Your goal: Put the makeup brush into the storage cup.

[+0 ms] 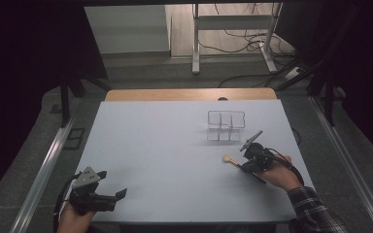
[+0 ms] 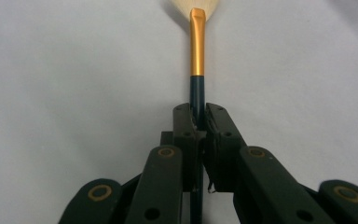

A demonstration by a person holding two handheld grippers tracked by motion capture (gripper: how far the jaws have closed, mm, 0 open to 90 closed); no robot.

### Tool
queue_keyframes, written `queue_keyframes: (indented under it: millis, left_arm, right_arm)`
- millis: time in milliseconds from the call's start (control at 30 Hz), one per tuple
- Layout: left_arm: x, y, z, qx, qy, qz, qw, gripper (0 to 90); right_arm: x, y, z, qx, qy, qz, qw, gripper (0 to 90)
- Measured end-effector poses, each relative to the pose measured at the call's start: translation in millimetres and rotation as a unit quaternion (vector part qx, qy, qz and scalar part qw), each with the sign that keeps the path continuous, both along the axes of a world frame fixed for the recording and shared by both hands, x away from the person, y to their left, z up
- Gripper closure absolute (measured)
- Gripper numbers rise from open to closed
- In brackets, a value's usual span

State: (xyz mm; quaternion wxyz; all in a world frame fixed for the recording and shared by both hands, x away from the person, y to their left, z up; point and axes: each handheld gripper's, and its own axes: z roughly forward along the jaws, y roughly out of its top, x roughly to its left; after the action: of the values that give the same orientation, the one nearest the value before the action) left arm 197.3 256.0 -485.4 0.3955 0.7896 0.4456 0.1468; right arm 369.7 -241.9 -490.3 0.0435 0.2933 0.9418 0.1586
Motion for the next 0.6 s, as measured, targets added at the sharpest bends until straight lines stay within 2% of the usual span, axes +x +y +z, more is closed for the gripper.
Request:
queue_keyframes:
  millis: [267, 600]
  left_arm:
    - [0.1, -0.2, -0.1, 0.001, 0.000, 0.000, 1.0000, 2.8]
    - [0.5, 0.0, -0.3, 0.001, 0.003, 0.002, 1.0000, 2.9]
  right_arm:
    - [-4.1, -4.0, 9.1, 0.023, -0.016, -0.012, 0.9995, 83.5]
    - [-9.1, -11.5, 19.2, 0.048, -0.049, -0.026, 0.9973, 83.4]
